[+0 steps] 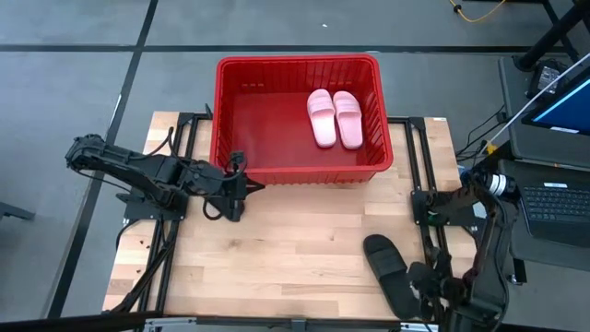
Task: Pick and place slides into bin
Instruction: Put the bottom black slide into the red bin
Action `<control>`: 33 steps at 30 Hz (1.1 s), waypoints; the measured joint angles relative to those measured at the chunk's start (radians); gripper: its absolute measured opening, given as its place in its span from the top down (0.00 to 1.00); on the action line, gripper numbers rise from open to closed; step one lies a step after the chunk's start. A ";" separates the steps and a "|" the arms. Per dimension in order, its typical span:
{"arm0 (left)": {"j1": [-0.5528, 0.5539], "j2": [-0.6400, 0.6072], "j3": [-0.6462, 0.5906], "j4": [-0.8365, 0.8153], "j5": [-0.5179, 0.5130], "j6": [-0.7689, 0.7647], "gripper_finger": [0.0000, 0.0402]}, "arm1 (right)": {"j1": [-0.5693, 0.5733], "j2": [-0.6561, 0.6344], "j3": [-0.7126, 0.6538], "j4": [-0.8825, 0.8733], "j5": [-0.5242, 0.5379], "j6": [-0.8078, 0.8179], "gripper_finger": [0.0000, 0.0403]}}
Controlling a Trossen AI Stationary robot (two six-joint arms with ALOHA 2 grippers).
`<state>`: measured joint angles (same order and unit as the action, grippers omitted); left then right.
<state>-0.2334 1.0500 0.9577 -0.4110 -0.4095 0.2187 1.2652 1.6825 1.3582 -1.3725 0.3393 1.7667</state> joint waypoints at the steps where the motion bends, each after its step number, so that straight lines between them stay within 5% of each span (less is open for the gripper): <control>1: -0.005 0.000 0.000 0.000 0.000 -0.004 1.00 | 0.006 0.009 0.000 0.002 -0.001 0.012 1.00; 20: -0.030 0.000 0.000 0.004 0.000 -0.026 1.00 | 0.017 0.146 -0.002 -0.020 0.008 0.195 0.86; 33: -0.030 0.000 0.000 0.004 0.008 -0.050 1.00 | 0.016 0.197 -0.002 -0.017 0.008 0.103 0.70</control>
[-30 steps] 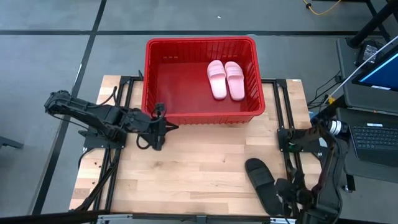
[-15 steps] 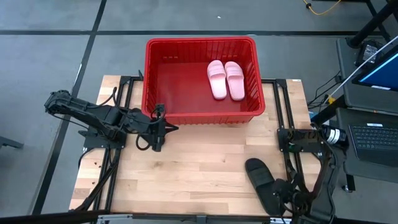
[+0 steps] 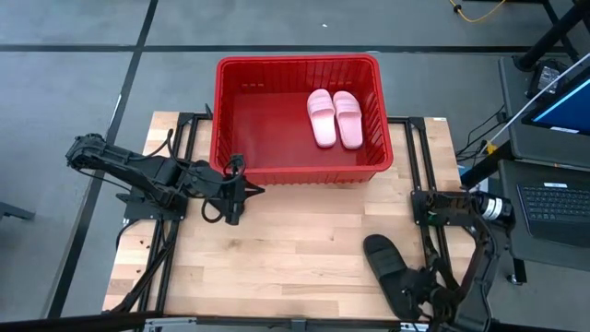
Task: Pick and place slides into bin
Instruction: Put the bottom black slide into the red bin
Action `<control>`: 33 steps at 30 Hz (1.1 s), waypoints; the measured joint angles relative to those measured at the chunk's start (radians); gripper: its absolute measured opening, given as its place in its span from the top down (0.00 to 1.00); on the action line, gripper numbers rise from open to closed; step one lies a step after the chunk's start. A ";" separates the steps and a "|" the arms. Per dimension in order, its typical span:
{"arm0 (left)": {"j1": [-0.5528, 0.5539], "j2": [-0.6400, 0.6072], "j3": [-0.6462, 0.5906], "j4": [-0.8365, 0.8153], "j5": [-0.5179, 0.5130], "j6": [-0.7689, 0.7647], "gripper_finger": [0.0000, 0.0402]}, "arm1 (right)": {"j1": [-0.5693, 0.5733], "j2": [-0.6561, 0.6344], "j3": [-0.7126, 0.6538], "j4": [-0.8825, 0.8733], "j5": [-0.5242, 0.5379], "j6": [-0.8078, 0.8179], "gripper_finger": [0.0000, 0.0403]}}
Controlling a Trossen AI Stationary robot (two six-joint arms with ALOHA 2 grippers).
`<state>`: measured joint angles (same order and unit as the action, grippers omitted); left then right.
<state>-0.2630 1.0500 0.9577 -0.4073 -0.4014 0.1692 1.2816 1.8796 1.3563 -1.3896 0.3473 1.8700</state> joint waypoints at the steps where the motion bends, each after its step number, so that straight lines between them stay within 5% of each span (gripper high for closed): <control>1: 0.000 0.000 0.000 0.000 0.000 0.000 1.00 | 0.000 0.005 0.000 0.000 0.000 -0.019 0.68; 11: 0.000 0.000 0.000 0.000 0.002 0.000 1.00 | -0.023 0.036 0.000 -0.089 0.001 -0.155 0.52; 33: 0.000 0.000 0.000 -0.001 0.003 0.000 1.00 | -0.068 0.039 -0.079 -0.030 -0.087 -0.307 0.59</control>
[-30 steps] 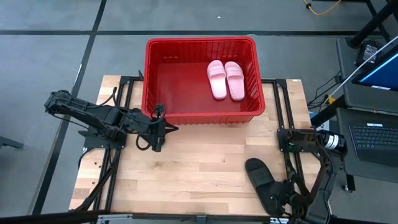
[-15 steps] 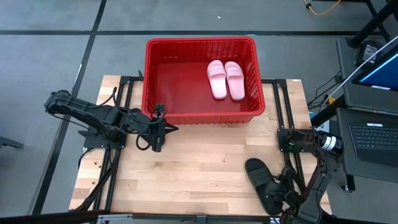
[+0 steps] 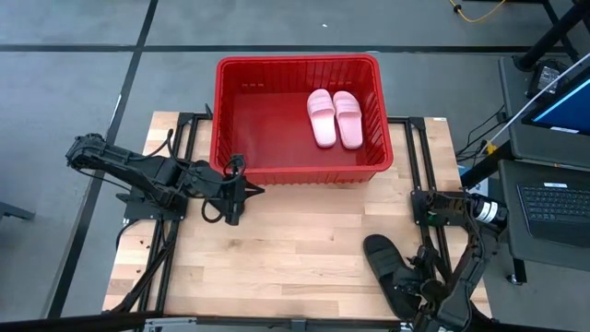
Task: Pick and place slides into bin
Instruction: Put the bottom black slide into the red bin
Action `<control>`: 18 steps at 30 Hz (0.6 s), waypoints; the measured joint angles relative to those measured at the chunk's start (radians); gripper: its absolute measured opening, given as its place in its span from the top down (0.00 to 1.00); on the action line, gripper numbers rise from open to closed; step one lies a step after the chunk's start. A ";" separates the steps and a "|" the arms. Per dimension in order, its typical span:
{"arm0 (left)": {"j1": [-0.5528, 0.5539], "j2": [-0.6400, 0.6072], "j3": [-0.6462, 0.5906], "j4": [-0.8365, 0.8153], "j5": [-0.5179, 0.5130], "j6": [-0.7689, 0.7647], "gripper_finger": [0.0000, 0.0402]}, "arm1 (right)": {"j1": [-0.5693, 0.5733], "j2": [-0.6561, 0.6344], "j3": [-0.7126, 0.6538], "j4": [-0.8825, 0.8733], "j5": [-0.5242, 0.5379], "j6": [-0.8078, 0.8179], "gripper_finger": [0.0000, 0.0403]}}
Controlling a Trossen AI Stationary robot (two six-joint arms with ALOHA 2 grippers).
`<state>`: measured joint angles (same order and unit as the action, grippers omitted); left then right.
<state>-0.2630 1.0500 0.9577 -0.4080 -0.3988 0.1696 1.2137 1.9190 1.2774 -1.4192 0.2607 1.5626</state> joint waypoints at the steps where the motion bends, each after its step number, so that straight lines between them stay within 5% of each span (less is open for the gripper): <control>1: 0.000 0.000 0.000 0.000 0.000 0.000 1.00 | 0.000 0.000 0.000 0.000 0.000 0.000 0.59; 11: 0.000 0.000 0.000 0.000 0.000 0.000 1.00 | 0.000 0.000 0.000 0.025 0.030 0.003 0.60; 18: 0.000 0.000 0.000 0.000 0.000 0.000 1.00 | -0.002 0.000 0.000 0.056 0.033 0.005 0.73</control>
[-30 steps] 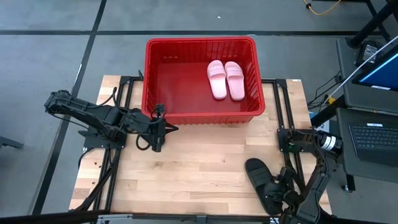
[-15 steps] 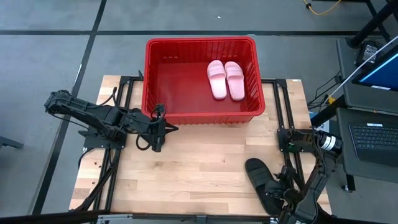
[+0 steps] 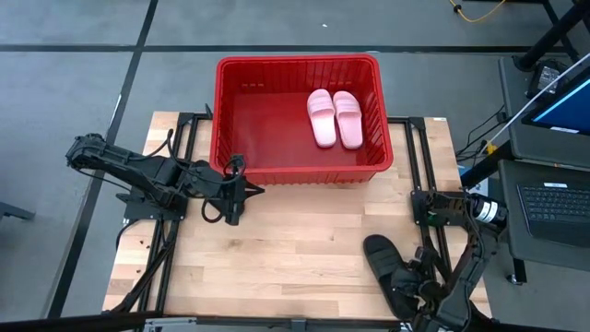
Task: Pick and place slides into bin
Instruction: Put the bottom black slide into the red bin
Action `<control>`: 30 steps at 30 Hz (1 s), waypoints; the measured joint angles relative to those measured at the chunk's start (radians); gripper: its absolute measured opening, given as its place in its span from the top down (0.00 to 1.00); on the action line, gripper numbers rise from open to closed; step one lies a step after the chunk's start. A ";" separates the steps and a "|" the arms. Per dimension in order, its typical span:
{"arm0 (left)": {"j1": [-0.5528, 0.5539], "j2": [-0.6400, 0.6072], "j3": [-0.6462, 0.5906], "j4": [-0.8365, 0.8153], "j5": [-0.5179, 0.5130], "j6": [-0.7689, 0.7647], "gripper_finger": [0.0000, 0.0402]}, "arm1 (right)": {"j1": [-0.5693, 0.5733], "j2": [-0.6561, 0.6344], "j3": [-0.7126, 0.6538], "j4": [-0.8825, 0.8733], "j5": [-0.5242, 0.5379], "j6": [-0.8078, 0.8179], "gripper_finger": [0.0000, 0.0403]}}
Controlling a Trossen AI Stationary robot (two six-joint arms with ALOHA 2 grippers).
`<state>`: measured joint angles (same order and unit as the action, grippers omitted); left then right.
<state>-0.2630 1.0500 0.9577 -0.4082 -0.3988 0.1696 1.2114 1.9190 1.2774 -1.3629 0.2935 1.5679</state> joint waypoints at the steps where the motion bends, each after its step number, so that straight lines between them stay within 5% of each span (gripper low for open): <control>1: 0.000 0.000 0.000 0.000 0.000 0.000 1.00 | -0.003 0.000 0.000 0.003 0.001 0.000 0.76; 8: 0.000 0.000 0.000 0.000 0.000 0.000 1.00 | -0.035 -0.002 0.001 0.024 -0.010 0.001 0.96; 25: 0.000 0.000 0.000 0.000 0.002 0.000 1.00 | -0.179 -0.001 0.125 -0.057 0.027 0.025 0.97; 30: 0.000 0.000 0.000 0.000 0.095 0.000 0.99 | -0.224 -0.001 0.165 -0.106 0.098 0.025 0.97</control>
<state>-0.2626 1.0504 0.9577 -0.4080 -0.3039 0.1696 0.9870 1.9182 1.4428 -1.4694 0.3919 1.5925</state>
